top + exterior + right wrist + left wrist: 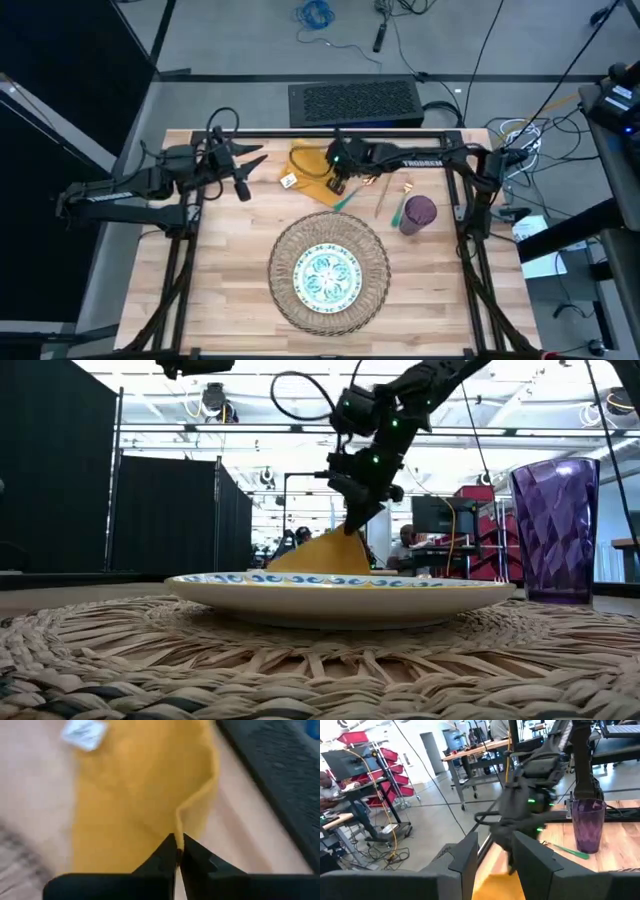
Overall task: Set table place
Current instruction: Fold the yellow table napkin
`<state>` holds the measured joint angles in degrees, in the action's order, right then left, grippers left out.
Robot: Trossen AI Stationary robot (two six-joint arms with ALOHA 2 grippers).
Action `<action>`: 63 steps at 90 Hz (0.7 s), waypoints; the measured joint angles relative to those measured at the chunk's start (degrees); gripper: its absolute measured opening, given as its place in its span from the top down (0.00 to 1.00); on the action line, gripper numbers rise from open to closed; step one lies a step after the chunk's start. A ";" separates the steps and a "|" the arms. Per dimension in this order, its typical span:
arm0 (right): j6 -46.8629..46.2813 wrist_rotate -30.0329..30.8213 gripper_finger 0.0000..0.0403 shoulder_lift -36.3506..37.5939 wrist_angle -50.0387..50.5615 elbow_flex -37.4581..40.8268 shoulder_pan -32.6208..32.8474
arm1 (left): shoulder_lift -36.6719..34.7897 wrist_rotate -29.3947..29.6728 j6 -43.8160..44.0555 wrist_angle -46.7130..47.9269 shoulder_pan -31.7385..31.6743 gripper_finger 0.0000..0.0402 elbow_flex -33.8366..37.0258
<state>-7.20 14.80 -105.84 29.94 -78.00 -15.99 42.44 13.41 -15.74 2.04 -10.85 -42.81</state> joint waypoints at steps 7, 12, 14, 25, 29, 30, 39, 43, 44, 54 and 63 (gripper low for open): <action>-0.82 0.01 1.00 0.00 1.58 0.00 2.25 | 0.01 0.00 -0.01 0.05 0.00 0.73 0.00; -1.48 0.03 1.00 -0.09 2.35 0.00 3.66 | 0.00 0.01 0.01 0.05 0.00 0.73 0.00; -1.64 0.07 1.00 -0.25 2.42 0.00 4.13 | 0.00 0.00 0.01 0.05 0.00 0.73 0.00; -2.32 0.00 1.00 -1.93 2.68 0.00 6.10 | 0.00 0.00 0.32 -0.03 0.00 0.73 0.00; -2.35 -0.27 1.00 -2.94 2.70 0.00 6.89 | 0.00 0.00 0.41 -0.02 0.00 0.73 0.00; -2.36 -0.34 1.00 -3.22 2.67 0.00 7.08 | 0.00 0.00 0.41 -0.02 0.00 0.73 0.00; -2.50 -2.76 1.00 -5.96 2.13 -0.02 8.74 | 0.00 0.01 1.28 -0.01 0.00 0.73 0.00; -2.64 -3.23 1.00 -7.34 2.26 -0.02 9.32 | 0.01 0.01 1.68 0.01 0.00 0.73 0.00; -2.64 -3.23 1.00 -7.67 2.29 -0.02 9.47 | 0.00 0.02 1.74 0.04 0.00 0.73 0.00; -2.64 -3.12 1.00 -9.47 1.20 0.02 10.15 | 0.00 0.02 1.88 0.35 0.02 0.73 0.00; -2.54 -2.33 1.00 -9.30 -1.25 0.02 9.98 | 0.00 0.02 1.94 0.51 0.00 0.73 0.00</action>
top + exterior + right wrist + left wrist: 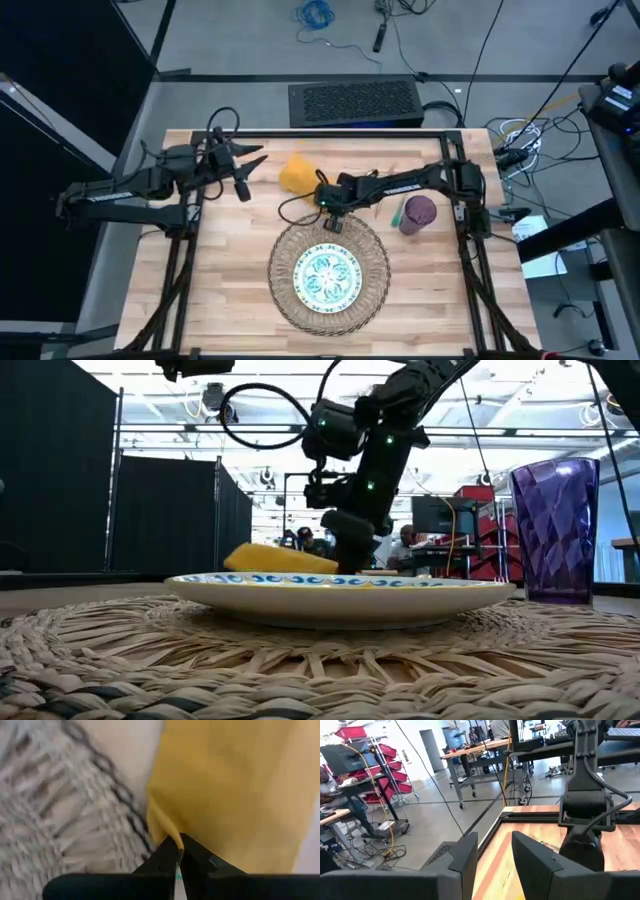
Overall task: Set table place
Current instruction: Fold the yellow table napkin
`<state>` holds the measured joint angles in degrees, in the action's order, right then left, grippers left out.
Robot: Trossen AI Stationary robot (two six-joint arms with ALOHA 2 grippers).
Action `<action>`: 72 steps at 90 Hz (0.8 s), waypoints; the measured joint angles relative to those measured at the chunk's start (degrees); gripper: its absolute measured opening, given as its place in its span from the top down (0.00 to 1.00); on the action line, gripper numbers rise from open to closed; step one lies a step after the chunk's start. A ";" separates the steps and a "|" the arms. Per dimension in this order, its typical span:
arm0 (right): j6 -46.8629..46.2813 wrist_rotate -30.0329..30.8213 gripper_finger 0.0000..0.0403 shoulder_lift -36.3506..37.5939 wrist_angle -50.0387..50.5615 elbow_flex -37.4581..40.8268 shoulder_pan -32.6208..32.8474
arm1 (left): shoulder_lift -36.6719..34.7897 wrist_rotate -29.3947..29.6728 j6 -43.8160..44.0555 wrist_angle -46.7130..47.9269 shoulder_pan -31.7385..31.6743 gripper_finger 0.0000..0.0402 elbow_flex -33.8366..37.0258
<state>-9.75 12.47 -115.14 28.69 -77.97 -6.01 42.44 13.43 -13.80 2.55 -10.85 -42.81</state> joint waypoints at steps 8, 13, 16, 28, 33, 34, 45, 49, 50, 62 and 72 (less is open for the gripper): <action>1.49 0.87 1.00 1.23 -1.40 0.00 -0.31 | 0.00 0.00 0.02 0.02 0.00 0.73 0.00; 3.04 0.87 1.00 2.05 -2.08 -0.13 -0.42 | 0.02 0.00 0.02 0.08 0.00 0.73 0.00; 4.28 0.84 0.99 2.36 -1.88 -0.13 -0.55 | 0.02 0.00 0.02 0.04 0.02 0.73 0.00; 7.83 0.74 0.91 2.83 0.13 -0.03 -0.71 | 0.01 0.00 0.05 0.06 0.00 0.73 0.00; 8.30 0.46 0.85 3.05 0.50 -0.08 -0.73 | 0.02 0.00 0.05 0.03 0.01 0.73 0.00; 8.32 0.29 0.84 3.09 0.79 -0.09 -0.73 | 0.02 0.00 0.05 0.05 0.02 0.73 0.00; 7.95 -0.68 0.72 3.18 3.64 -0.07 -0.69 | 0.02 0.00 0.07 0.06 0.00 0.73 0.00; 7.50 -0.77 0.67 3.20 4.50 -0.07 -0.63 | 0.02 0.00 0.05 0.04 0.00 0.73 0.00; 7.39 -0.80 0.66 3.20 4.67 -0.07 -0.62 | 0.02 0.00 0.05 0.05 0.00 0.73 0.00; 5.99 -0.80 0.56 3.84 6.35 -0.02 -0.62 | 0.02 0.02 0.30 0.23 0.00 0.73 0.00; 5.87 0.57 0.53 6.79 6.15 -0.02 -0.62 | 0.21 0.57 1.68 2.77 -0.12 0.73 0.00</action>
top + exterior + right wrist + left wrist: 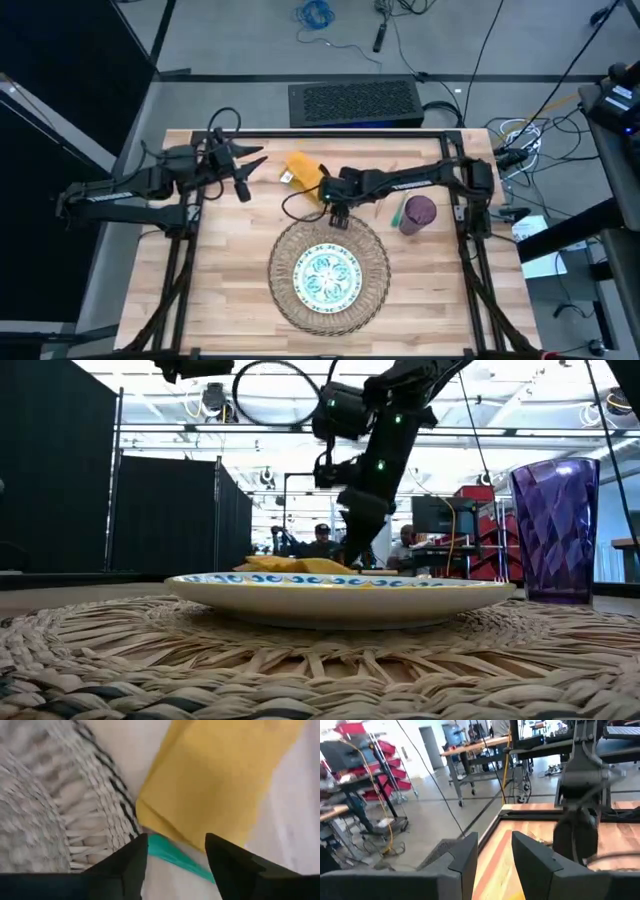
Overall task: Set table place
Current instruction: Fold the yellow table napkin
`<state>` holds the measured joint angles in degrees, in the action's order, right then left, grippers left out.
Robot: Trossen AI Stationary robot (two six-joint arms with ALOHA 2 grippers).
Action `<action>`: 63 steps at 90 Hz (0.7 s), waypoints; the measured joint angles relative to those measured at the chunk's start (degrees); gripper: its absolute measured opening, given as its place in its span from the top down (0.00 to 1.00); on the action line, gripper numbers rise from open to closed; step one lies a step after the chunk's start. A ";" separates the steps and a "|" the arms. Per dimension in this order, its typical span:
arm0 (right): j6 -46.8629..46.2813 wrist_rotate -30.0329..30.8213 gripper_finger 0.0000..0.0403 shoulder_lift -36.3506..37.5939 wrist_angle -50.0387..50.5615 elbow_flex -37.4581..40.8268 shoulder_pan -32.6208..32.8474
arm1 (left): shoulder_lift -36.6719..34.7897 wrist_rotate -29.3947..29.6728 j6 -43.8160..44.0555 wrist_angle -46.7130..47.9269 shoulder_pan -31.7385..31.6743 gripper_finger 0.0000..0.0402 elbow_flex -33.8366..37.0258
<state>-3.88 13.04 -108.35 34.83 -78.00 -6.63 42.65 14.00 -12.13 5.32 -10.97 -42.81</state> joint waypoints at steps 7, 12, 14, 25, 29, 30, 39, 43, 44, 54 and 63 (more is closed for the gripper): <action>0.63 2.02 0.53 3.27 -0.27 0.00 0.00 | 0.54 3.50 1.68 2.67 -0.71 0.73 0.00; 1.62 3.43 0.52 6.15 0.19 0.00 0.00 | 1.25 5.57 3.96 4.41 -1.47 0.73 0.00; 2.02 3.90 0.52 7.38 0.40 0.00 0.00 | 1.59 5.76 4.89 5.09 -1.85 0.73 0.00; 3.19 5.34 0.52 15.16 1.29 0.00 -0.29 | 5.49 4.37 10.32 7.00 -3.41 0.73 0.02; 3.17 5.36 0.52 17.96 1.36 0.00 -0.45 | 8.01 2.73 11.23 7.54 -3.73 0.73 0.02; 3.15 5.35 0.52 18.74 1.34 0.00 -0.48 | 8.68 2.32 11.37 7.67 -3.83 0.73 0.02; 3.13 5.67 0.52 24.90 0.80 0.00 -0.57 | 16.09 0.28 11.69 7.29 -4.58 0.73 0.08; 3.11 6.54 0.52 27.24 0.18 0.00 -0.53 | 19.54 -0.44 11.72 6.10 -5.08 0.73 0.13; 3.10 6.80 0.52 27.84 -0.04 0.00 -0.52 | 20.47 -0.47 11.72 5.52 -5.23 0.73 0.13; 2.91 8.12 0.52 32.52 -0.07 -0.02 -0.22 | 28.64 -1.14 11.62 -0.97 -6.61 0.73 0.11; 2.06 8.23 0.52 35.43 1.03 -0.02 0.33 | 35.04 -6.17 11.82 -8.51 -8.76 0.73 0.11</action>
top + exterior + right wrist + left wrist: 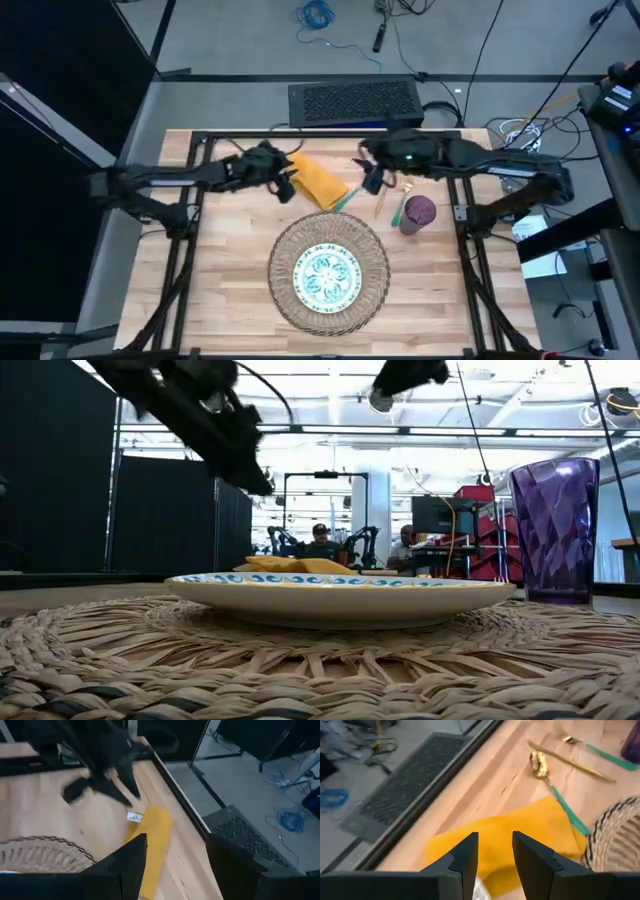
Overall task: Set table place
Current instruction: Fold the yellow table napkin
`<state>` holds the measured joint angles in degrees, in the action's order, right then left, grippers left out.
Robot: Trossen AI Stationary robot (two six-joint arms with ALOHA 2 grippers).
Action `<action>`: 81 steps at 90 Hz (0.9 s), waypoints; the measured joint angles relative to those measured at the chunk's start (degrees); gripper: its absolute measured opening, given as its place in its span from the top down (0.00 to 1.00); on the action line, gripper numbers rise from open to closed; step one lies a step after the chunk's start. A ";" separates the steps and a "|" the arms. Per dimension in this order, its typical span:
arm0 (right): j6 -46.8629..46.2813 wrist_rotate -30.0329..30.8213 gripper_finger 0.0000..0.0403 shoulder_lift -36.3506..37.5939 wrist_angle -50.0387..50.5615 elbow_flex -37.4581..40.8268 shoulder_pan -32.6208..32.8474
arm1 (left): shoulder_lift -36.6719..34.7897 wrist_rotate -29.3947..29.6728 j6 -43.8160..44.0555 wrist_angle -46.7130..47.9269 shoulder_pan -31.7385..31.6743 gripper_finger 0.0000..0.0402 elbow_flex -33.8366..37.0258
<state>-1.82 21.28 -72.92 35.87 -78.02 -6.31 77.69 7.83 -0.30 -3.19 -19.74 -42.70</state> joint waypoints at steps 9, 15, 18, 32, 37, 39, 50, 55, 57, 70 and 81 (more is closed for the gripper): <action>-0.68 0.13 0.52 1.52 1.91 0.00 0.72 | 5.38 -2.24 -0.02 -2.59 -1.39 0.73 -0.07; -1.03 0.18 0.52 1.78 3.50 0.00 1.02 | 8.07 -1.65 -0.39 -1.00 -1.86 0.73 -0.05; -1.20 0.27 0.52 1.78 4.28 0.00 1.18 | 8.75 -0.73 -1.09 0.16 -2.02 0.73 -0.04; -2.04 4.51 0.52 1.88 7.58 0.78 1.22 | 9.08 6.25 2.91 2.95 -2.33 0.73 -0.04; -2.01 6.21 0.52 2.23 7.77 2.11 1.22 | 8.29 5.92 10.06 2.87 -3.23 0.73 -0.04; -1.90 6.86 0.52 2.29 7.90 2.61 1.17 | 7.81 5.29 13.81 2.76 -3.85 0.73 -0.04; -0.88 8.77 0.52 2.55 7.78 4.75 0.26 | 5.32 -1.90 24.21 2.57 -9.03 0.73 -0.05; -0.81 8.82 0.52 2.55 7.70 5.41 -0.15 | 4.77 -3.52 25.65 2.99 -10.92 0.73 -0.07; -0.66 8.81 0.52 2.53 7.76 5.56 -0.23 | 4.62 -4.08 26.33 3.55 -11.68 0.73 -0.07; -0.18 8.76 0.52 2.95 7.87 5.68 -0.39 | 4.58 -12.93 27.42 4.68 -17.07 0.73 -0.07; -0.18 8.66 0.52 4.44 7.70 5.68 -0.33 | 5.45 -19.09 26.96 5.60 -21.36 0.73 -0.07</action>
<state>-2.00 29.93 -68.47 43.57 -72.34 -6.63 83.13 -11.27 26.65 2.41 -41.10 -42.76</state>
